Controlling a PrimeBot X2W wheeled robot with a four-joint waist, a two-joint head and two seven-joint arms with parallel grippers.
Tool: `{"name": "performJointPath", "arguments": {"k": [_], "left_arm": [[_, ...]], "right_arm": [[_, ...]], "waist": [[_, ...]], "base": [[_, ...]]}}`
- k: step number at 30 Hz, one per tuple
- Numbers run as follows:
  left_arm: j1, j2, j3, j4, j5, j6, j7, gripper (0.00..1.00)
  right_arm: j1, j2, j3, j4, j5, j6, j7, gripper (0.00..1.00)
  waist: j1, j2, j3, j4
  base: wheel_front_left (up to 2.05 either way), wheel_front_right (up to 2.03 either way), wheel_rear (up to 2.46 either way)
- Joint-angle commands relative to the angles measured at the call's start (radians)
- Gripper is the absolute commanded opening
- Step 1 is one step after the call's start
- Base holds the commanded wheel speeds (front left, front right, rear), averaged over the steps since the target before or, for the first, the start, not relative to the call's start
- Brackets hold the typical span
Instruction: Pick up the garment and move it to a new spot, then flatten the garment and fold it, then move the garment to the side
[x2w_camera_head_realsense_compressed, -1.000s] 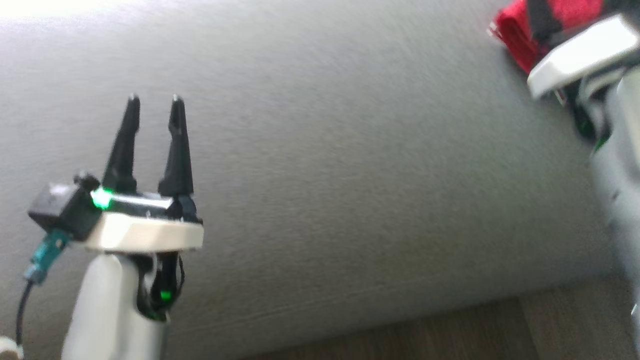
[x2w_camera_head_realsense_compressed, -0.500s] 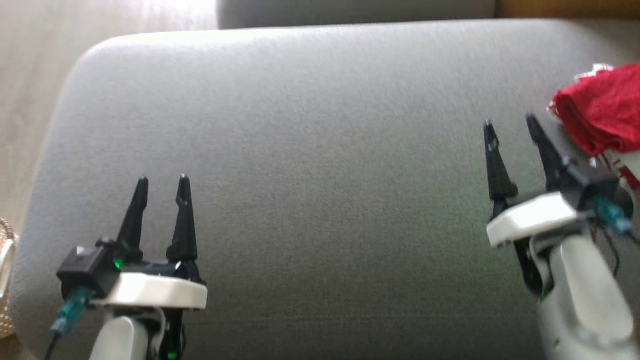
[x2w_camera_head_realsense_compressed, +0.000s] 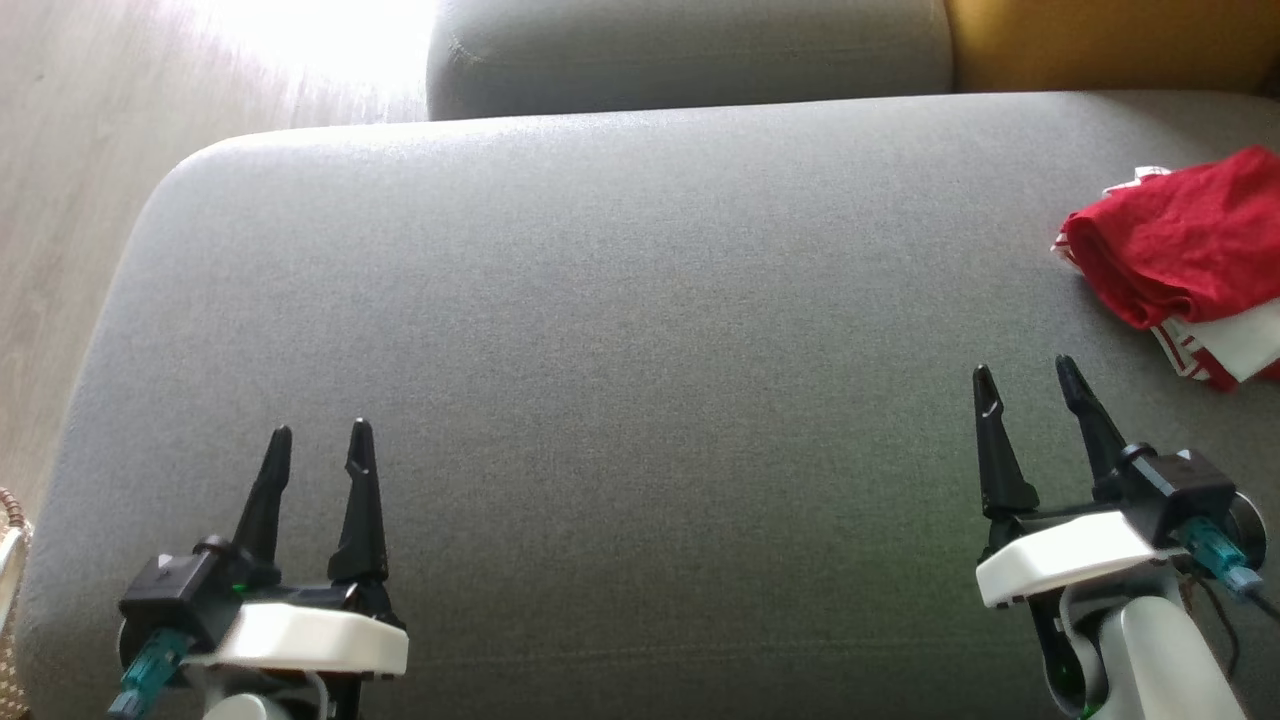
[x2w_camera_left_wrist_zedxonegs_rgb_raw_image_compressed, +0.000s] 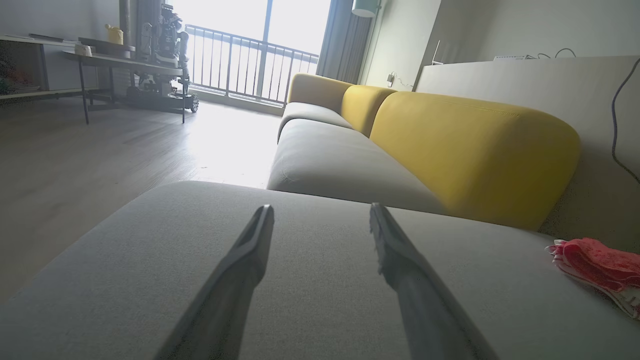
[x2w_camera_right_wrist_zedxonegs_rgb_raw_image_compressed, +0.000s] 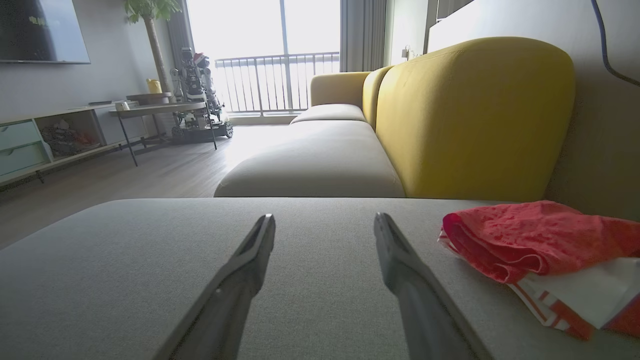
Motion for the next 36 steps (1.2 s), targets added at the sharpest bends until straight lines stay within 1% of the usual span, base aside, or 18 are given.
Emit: {"name": "performJointPath", "arguments": {"k": [1, 5, 15, 23, 28, 32, 36], "left_arm": [[-0.033, 0.002, 0.038, -0.037, 0.008, 0.010, 0.002, 1.00], [-0.037, 0.002, 0.044, -0.043, 0.029, 0.026, 0.002, 1.00], [-0.039, 0.002, 0.048, -0.042, 0.034, 0.042, 0.002, 1.00], [-0.038, 0.002, 0.058, -0.041, 0.012, 0.043, 0.002, 1.00], [-0.041, 0.002, 0.058, -0.050, -0.023, 0.023, 0.002, 1.00], [-0.041, 0.002, 0.061, -0.065, -0.026, 0.008, 0.002, 1.00], [-0.038, 0.002, 0.059, -0.110, -0.079, -0.031, 0.002, 1.00]], "right_arm": [[-0.021, 0.005, 0.025, -0.039, 0.006, 0.000, -0.006, 1.00], [-0.021, 0.005, 0.025, -0.043, 0.010, 0.000, -0.006, 1.00], [-0.023, 0.005, 0.023, -0.041, 0.012, 0.000, -0.006, 1.00], [-0.028, 0.005, 0.031, -0.034, 0.014, 0.000, -0.006, 1.00], [-0.030, 0.005, 0.031, -0.035, 0.016, 0.000, -0.006, 1.00], [-0.031, 0.005, 0.033, -0.034, 0.014, 0.000, -0.006, 1.00], [-0.031, 0.005, 0.034, -0.036, 0.012, 0.000, -0.006, 1.00]], "waist": [[0.0001, -0.0001, 0.003, -0.004], [0.0001, -0.0001, 0.008, -0.010], [0.0001, -0.0001, 0.010, -0.008], [0.0001, -0.0001, 0.015, -0.011], [0.0001, -0.0001, 0.020, -0.014], [0.0001, -0.0001, 0.022, -0.015], [0.0001, -0.0001, 0.023, -0.017]], "base": [[0.00, 0.00, 0.00], [0.00, 0.00, 0.00], [0.00, 0.00, 0.00], [0.00, 0.00, 0.00], [0.00, 0.00, 0.00], [0.00, 0.00, 0.00], [0.00, 0.00, 0.00]]}}
